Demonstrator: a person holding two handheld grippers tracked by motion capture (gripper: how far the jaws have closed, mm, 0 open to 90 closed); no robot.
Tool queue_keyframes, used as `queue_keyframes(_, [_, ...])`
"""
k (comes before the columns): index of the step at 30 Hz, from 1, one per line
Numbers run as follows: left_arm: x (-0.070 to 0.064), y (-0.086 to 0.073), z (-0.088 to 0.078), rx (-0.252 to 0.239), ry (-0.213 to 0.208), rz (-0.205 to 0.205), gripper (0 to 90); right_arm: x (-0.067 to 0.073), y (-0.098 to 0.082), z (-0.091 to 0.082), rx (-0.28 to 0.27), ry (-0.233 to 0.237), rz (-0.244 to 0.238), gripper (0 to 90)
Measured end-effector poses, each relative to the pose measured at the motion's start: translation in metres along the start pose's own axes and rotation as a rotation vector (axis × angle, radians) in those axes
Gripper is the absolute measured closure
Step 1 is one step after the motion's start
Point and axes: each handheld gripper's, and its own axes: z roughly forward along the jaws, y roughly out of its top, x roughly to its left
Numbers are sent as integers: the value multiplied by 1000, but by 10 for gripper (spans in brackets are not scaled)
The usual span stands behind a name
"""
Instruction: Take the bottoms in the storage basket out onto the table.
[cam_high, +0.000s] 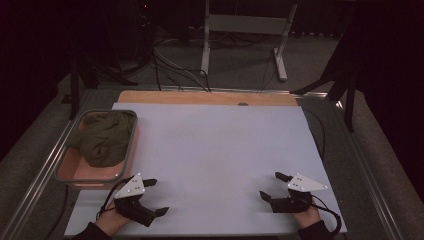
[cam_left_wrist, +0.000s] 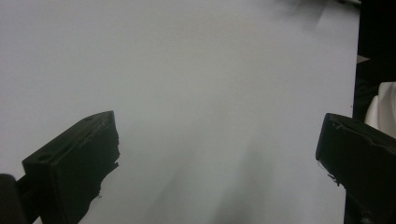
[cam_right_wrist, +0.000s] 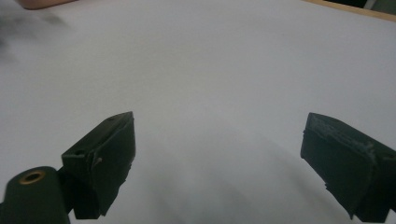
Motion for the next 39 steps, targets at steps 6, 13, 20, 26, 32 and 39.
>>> queue_keyframes(6, [-3,1,1,23,-11,8,3,1,2,0,-11,3,-1,102])
queue_keyframes(13, [-3,6,3,53,-43,-25,3,2,4,0,-20,8,-6,102])
queue_keyframes(20, [-3,8,9,105,-54,-18,3,5,5,0,-33,12,-9,103])
queue_keyframes(26, [-4,12,12,129,-76,-19,3,7,7,-1,-47,15,-11,103])
queue_keyframes(32, [-7,21,9,148,-103,0,3,8,8,-2,-51,12,-10,103])
queue_keyframes(39, [-10,32,3,152,-133,25,3,10,10,-3,-61,9,-5,103])
